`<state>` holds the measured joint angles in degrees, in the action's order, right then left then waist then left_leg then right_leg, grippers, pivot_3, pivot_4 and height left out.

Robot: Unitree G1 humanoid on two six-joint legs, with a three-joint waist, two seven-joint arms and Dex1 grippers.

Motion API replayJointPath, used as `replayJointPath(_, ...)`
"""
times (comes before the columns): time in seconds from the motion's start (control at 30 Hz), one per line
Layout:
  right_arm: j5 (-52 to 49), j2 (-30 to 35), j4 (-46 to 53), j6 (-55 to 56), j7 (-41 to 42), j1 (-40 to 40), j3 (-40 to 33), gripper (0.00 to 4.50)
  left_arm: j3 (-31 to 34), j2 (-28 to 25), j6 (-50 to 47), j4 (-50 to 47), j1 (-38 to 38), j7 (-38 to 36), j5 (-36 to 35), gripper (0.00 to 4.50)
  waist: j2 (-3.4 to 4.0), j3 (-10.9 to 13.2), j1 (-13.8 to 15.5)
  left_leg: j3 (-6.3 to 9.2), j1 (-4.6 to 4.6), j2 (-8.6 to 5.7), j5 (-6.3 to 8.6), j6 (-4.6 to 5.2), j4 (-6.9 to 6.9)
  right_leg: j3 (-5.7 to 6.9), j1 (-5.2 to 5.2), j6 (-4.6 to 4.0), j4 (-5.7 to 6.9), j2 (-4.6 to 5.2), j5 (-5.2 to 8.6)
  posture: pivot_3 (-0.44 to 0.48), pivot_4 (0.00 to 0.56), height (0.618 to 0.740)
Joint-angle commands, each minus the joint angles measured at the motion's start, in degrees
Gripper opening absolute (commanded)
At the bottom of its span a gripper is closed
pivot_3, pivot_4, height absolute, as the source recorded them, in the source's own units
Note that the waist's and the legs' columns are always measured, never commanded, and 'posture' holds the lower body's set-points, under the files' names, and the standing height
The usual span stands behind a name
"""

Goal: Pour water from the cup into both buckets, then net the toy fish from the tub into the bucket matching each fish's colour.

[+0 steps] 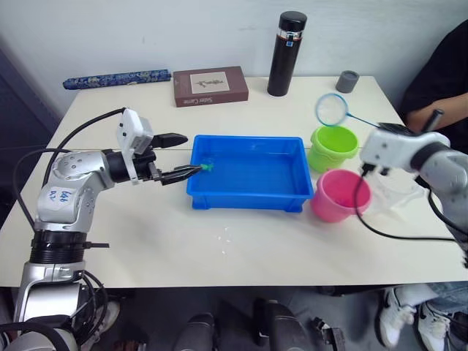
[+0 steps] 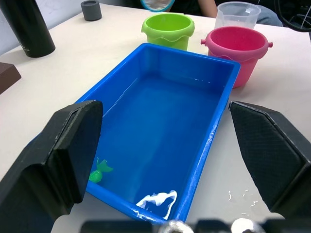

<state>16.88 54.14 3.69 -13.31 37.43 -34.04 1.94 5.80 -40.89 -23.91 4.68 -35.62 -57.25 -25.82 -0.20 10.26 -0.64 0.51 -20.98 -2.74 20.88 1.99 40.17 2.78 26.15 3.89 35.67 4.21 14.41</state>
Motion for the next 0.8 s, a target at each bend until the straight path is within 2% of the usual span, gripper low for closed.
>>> replayJointPath(0.03, -10.5, -2.5, 2.4, -11.1, 10.0, -3.8, -1.7, 0.0, 3.3, -2.6, -0.7, -2.9, 2.2, -0.3, -1.1, 4.47, -0.01, 0.0, 0.4, 0.05, 0.0, 0.05, 0.0, -0.01, 0.0, 0.04, -0.02, -0.01, -0.03, -0.02, 0.01, 0.0, 0.15, 0.739)
replayJointPath(0.2, -21.5, -5.9, 0.9, -24.1, 23.8, -12.1, 3.7, 0.0, 7.8, -5.2, -5.5, -8.9, 9.2, 3.2, -2.4, 4.47, -0.01, 0.0, 0.6, 0.1, -0.12, -0.04, 0.01, 0.03, 0.01, 0.03, 0.01, -0.02, -0.08, 0.11, 0.0, 0.0, 0.15, 0.739)
replayJointPath(0.3, -23.0, -6.9, -1.1, -28.8, 27.9, -16.3, 7.9, 0.0, 10.2, -5.7, -6.8, -11.7, 12.4, 4.7, -3.2, 4.47, -0.01, 0.0, 0.7, 0.16, -0.17, -0.04, 0.0, 0.04, 0.01, 0.06, 0.07, -0.03, -0.04, 0.13, 0.01, 0.0, 0.15, 0.739)
replayJointPath(0.43, -22.1, -11.1, -7.8, -35.5, 29.6, -23.1, 15.2, 0.0, 13.7, -5.7, -8.3, -16.3, 17.3, 7.0, -4.3, 4.47, -0.01, 0.0, 0.6, 0.16, -0.18, -0.07, 0.0, 0.04, 0.0, 0.04, 0.11, -0.06, -0.03, 0.18, 0.02, 0.0, 0.15, 0.739)
replayJointPath(0.6, -19.2, -14.2, -15.1, -38.2, 30.2, -27.6, 22.7, 0.0, 16.1, -5.0, -9.7, -20.7, 21.1, 9.5, -5.7, 4.47, -0.01, 0.0, 0.5, 0.14, -0.24, -0.07, 0.0, 0.03, -0.02, 0.03, 0.22, -0.08, 0.01, 0.17, 0.03, 0.0, 0.15, 0.739)
replayJointPath(0.8, -16.2, -19.4, -21.3, -39.3, 28.0, -31.2, 26.7, 0.0, 17.0, -5.2, -10.0, -21.8, 22.5, 10.7, -6.5, 4.47, -0.01, 0.0, 0.4, 0.13, -0.25, -0.09, 0.0, 0.03, -0.01, 0.03, 0.26, -0.08, 0.07, 0.18, 0.03, 0.0, 0.15, 0.739)
